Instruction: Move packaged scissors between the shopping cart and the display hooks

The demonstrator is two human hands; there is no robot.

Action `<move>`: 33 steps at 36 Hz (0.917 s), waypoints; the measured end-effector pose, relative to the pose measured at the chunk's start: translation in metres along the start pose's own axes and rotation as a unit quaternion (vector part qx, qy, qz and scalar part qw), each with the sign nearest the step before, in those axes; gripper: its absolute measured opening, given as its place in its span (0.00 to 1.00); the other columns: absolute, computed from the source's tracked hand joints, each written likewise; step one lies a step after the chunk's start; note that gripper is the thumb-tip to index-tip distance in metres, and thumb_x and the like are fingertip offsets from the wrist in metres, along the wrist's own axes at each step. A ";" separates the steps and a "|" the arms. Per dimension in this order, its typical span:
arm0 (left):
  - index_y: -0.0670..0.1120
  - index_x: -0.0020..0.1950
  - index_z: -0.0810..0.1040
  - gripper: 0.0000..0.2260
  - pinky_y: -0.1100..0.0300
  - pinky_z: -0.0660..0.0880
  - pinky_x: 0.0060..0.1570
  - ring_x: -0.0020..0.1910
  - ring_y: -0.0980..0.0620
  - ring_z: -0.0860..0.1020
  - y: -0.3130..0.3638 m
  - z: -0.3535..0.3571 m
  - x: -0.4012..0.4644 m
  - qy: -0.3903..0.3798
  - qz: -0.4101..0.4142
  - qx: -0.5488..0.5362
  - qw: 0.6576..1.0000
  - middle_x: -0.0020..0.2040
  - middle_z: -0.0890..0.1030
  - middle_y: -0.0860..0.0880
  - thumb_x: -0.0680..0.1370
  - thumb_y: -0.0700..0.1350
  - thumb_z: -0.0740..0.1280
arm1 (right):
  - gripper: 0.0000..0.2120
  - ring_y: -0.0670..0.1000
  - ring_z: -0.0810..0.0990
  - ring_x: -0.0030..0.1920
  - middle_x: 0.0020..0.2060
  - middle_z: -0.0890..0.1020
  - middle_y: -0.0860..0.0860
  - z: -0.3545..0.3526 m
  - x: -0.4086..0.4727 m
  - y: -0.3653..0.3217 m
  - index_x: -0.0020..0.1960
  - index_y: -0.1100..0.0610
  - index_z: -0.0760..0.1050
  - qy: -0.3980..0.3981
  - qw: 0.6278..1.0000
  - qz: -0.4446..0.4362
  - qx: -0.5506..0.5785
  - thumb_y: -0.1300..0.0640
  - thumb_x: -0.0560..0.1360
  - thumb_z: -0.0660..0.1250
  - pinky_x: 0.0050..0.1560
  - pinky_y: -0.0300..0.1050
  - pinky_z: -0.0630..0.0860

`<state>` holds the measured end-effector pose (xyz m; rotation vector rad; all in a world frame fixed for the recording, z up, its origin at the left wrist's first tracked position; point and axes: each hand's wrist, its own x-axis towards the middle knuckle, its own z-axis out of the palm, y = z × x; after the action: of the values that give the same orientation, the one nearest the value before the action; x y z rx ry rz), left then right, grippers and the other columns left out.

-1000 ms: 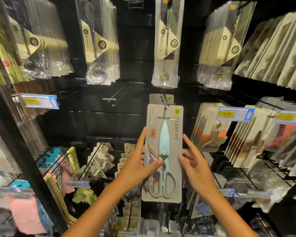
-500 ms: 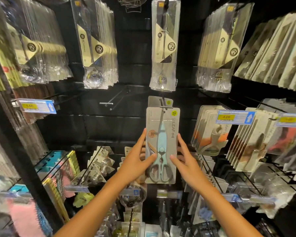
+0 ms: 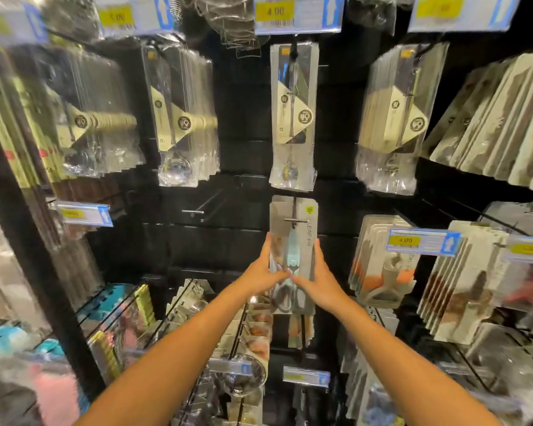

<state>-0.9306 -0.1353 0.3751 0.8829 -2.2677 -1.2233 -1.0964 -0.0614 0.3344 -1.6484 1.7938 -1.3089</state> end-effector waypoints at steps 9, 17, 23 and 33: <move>0.48 0.81 0.58 0.33 0.75 0.64 0.56 0.69 0.56 0.69 -0.022 0.005 -0.014 0.056 -0.017 0.089 0.994 0.73 0.71 0.50 0.79 0.44 0.70 | 0.38 0.42 0.69 0.68 0.69 0.69 0.48 -0.006 -0.016 -0.003 0.80 0.49 0.54 0.025 0.998 0.045 -0.028 0.55 0.78 0.72 0.64 0.36 0.67; 0.50 0.80 0.60 0.31 0.68 0.60 0.67 0.73 0.56 0.66 -0.076 -0.003 -0.072 0.097 -0.012 0.175 0.980 0.75 0.68 0.52 0.80 0.46 0.69 | 0.33 0.48 0.64 0.76 0.76 0.64 0.48 0.021 -0.049 0.009 0.80 0.49 0.59 -0.032 0.997 0.034 -0.066 0.52 0.79 0.69 0.74 0.45 0.63; 0.58 0.79 0.62 0.29 0.66 0.64 0.71 0.70 0.66 0.66 -0.125 -0.023 -0.146 0.125 -0.020 0.190 0.974 0.74 0.68 0.60 0.80 0.50 0.69 | 0.26 0.39 0.70 0.70 0.72 0.69 0.40 0.070 -0.080 0.003 0.76 0.40 0.64 -0.143 0.987 -0.041 -0.055 0.50 0.80 0.68 0.71 0.40 0.70; 0.56 0.78 0.65 0.25 0.65 0.62 0.72 0.73 0.62 0.65 -0.192 -0.059 -0.281 0.171 -0.055 0.205 0.962 0.74 0.68 0.59 0.81 0.49 0.67 | 0.23 0.44 0.66 0.73 0.72 0.68 0.39 0.164 -0.111 -0.033 0.74 0.39 0.65 -0.279 0.950 -0.097 -0.104 0.50 0.81 0.66 0.72 0.42 0.64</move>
<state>-0.6297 -0.0528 0.2269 1.2743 -2.2339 -0.5799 -0.9222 -0.0167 0.2456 -2.0882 1.4832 -0.6267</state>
